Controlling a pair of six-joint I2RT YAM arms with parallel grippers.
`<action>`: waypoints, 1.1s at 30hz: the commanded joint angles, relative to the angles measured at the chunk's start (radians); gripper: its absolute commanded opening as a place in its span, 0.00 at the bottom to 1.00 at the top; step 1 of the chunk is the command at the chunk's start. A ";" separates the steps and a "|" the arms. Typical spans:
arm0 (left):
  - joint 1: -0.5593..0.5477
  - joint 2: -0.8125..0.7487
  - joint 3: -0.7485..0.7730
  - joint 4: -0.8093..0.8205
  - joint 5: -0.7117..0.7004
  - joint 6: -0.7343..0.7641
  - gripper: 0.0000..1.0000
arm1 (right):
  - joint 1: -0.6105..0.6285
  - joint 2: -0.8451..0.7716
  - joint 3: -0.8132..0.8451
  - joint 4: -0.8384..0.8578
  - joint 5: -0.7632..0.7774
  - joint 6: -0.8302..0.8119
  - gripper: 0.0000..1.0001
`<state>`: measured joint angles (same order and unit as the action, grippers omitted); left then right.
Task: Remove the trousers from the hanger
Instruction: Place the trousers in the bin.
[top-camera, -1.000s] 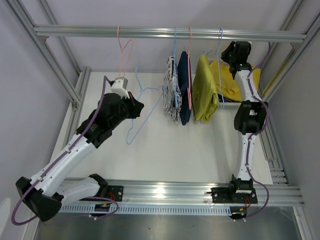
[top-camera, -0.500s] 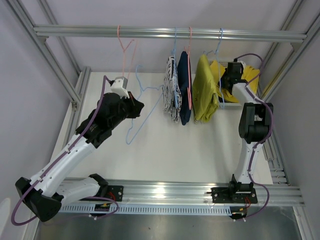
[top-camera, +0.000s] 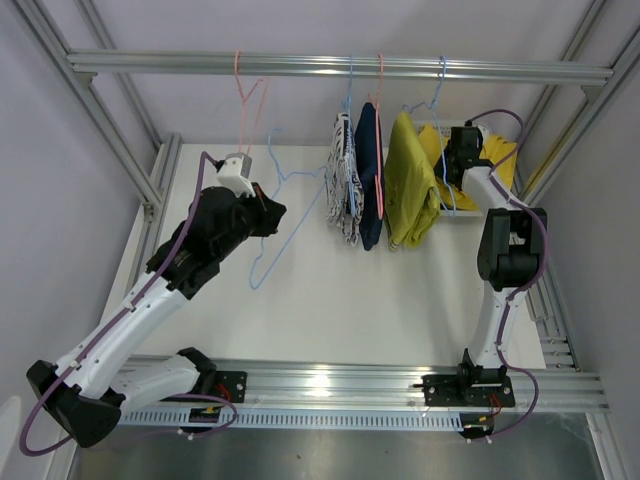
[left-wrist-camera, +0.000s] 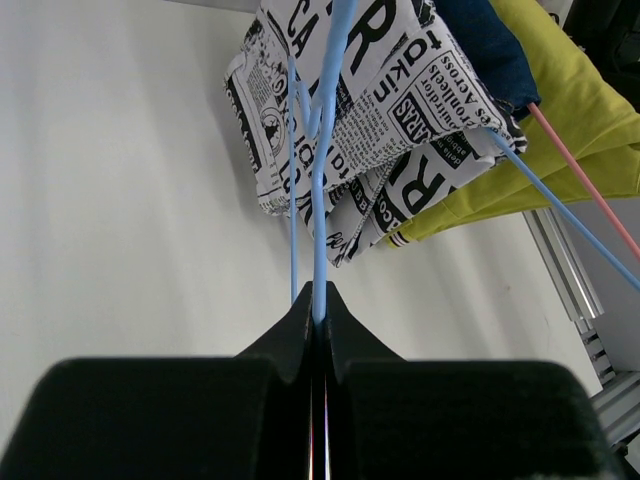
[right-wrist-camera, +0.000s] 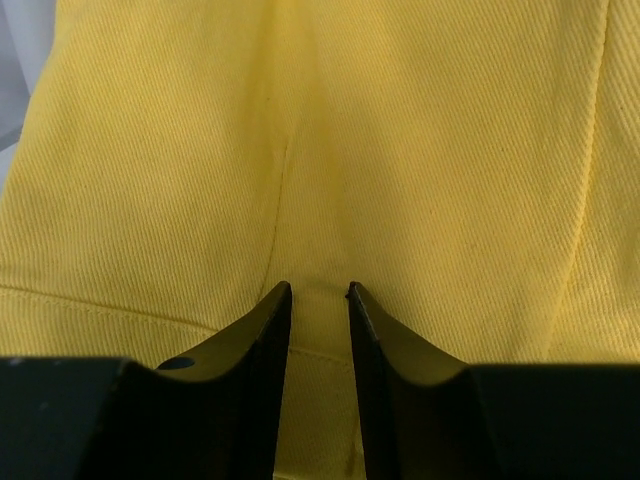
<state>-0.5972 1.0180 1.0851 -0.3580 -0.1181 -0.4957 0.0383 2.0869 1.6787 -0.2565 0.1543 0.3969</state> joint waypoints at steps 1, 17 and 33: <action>0.004 -0.018 0.042 0.024 0.014 0.016 0.01 | 0.006 0.058 0.013 -0.228 0.013 0.016 0.36; 0.004 -0.012 0.045 0.022 -0.005 0.028 0.01 | -0.028 0.009 0.243 -0.349 -0.035 -0.009 0.47; 0.002 -0.004 0.049 0.024 0.020 0.028 0.01 | -0.164 0.185 0.308 -0.354 -0.067 -0.004 0.46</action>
<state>-0.5972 1.0206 1.0870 -0.3584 -0.1181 -0.4873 -0.1310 2.2032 1.9625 -0.5777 0.1150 0.3996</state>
